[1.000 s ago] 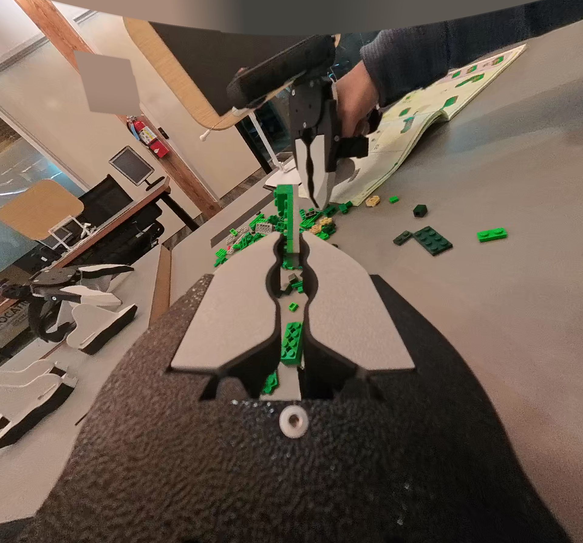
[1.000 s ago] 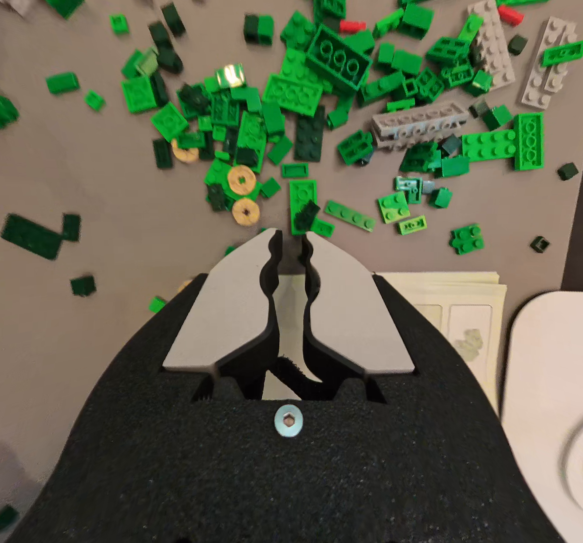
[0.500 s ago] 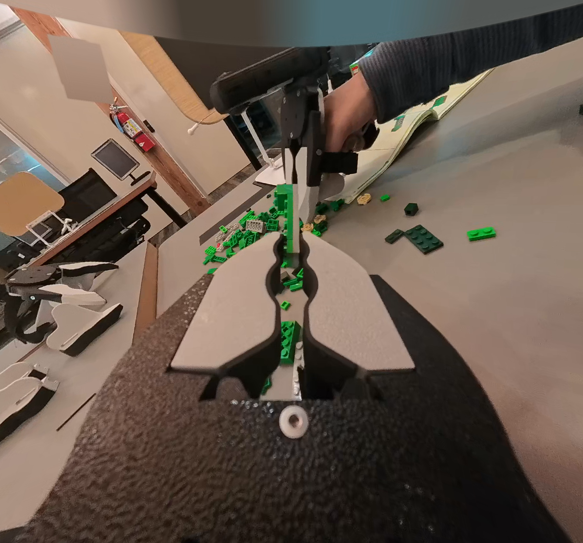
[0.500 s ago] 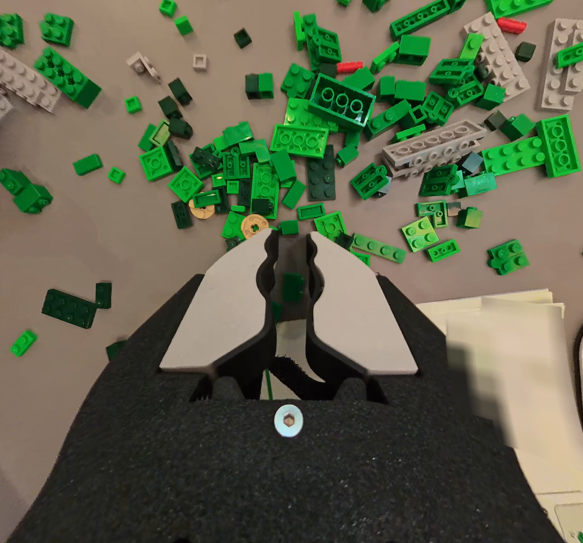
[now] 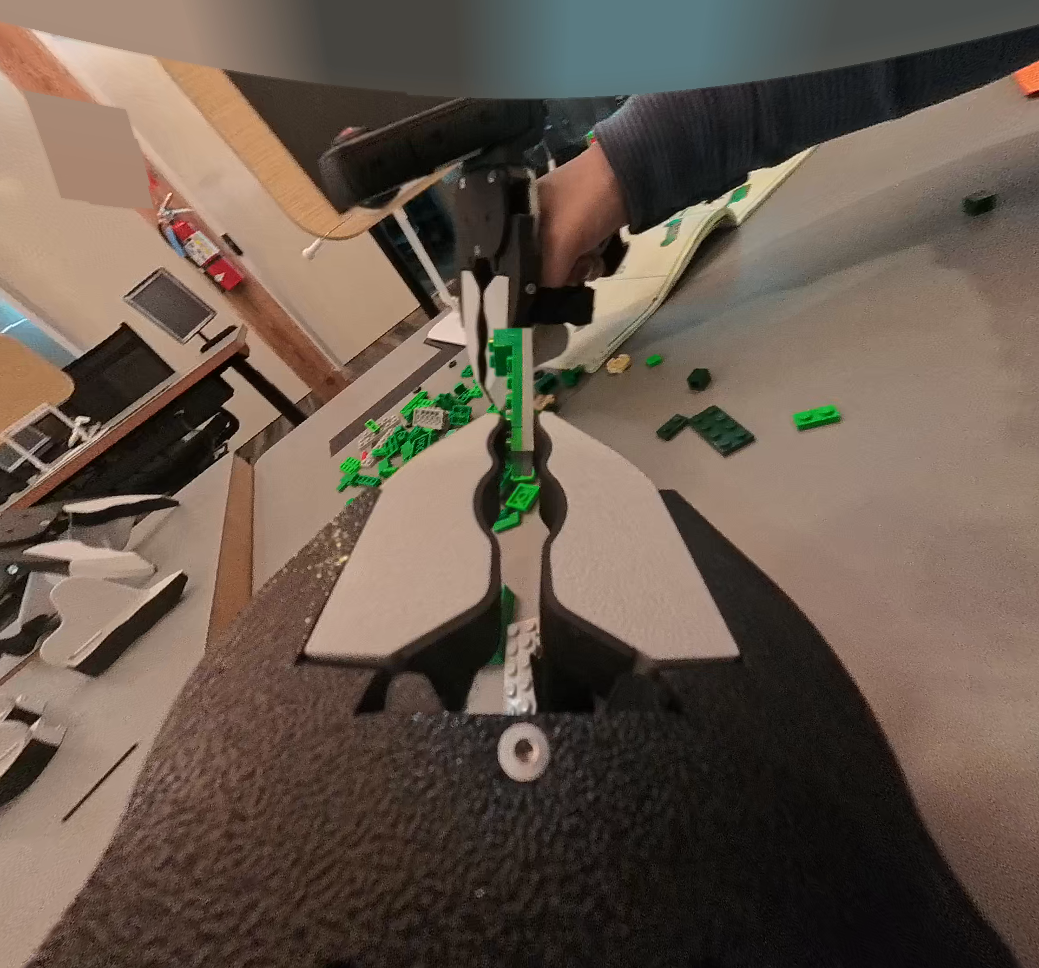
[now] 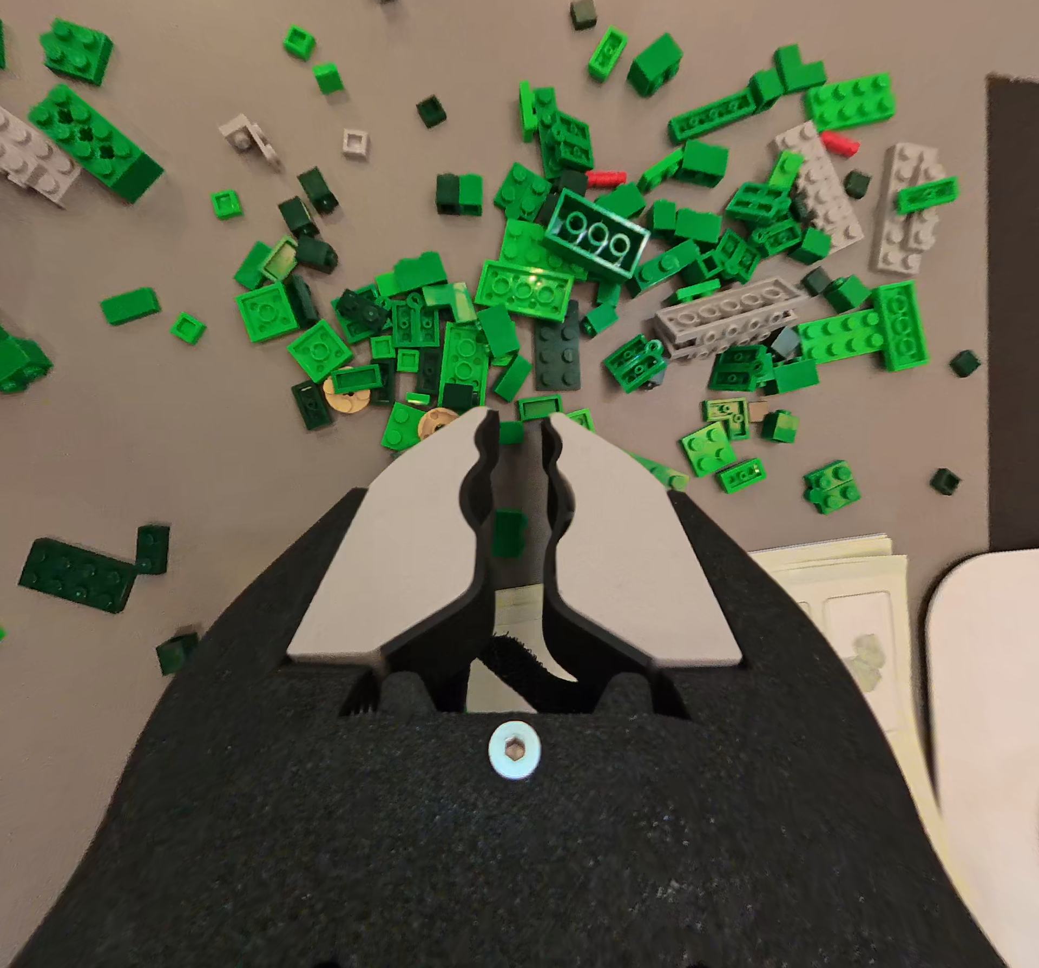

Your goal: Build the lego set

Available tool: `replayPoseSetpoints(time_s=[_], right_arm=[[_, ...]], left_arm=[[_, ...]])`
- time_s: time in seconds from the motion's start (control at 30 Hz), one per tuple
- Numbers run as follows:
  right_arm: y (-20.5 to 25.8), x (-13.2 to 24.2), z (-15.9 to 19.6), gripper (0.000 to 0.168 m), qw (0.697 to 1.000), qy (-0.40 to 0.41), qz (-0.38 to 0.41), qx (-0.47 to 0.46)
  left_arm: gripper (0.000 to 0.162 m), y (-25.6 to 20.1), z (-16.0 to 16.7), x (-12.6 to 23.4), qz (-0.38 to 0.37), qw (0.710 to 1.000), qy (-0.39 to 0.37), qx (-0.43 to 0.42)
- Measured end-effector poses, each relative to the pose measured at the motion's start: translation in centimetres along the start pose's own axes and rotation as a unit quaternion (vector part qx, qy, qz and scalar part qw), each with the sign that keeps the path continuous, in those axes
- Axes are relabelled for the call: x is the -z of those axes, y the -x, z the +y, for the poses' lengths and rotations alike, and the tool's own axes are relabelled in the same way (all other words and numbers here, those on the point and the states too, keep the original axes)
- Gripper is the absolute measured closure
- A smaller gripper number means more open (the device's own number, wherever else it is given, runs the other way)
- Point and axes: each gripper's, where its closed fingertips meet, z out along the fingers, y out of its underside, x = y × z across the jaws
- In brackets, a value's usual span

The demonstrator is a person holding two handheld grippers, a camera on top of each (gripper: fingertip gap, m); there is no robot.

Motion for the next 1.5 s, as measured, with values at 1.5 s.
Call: replayPoseSetpoints(time_s=[1.5], right_arm=[[0.5, 1.8, 1.1, 0.157, 0.994, -0.098, -0.014, 0.056]], left_arm=[[0.154, -3.7, -0.6, -0.5, 0.097, 0.994, -0.012, -0.044]])
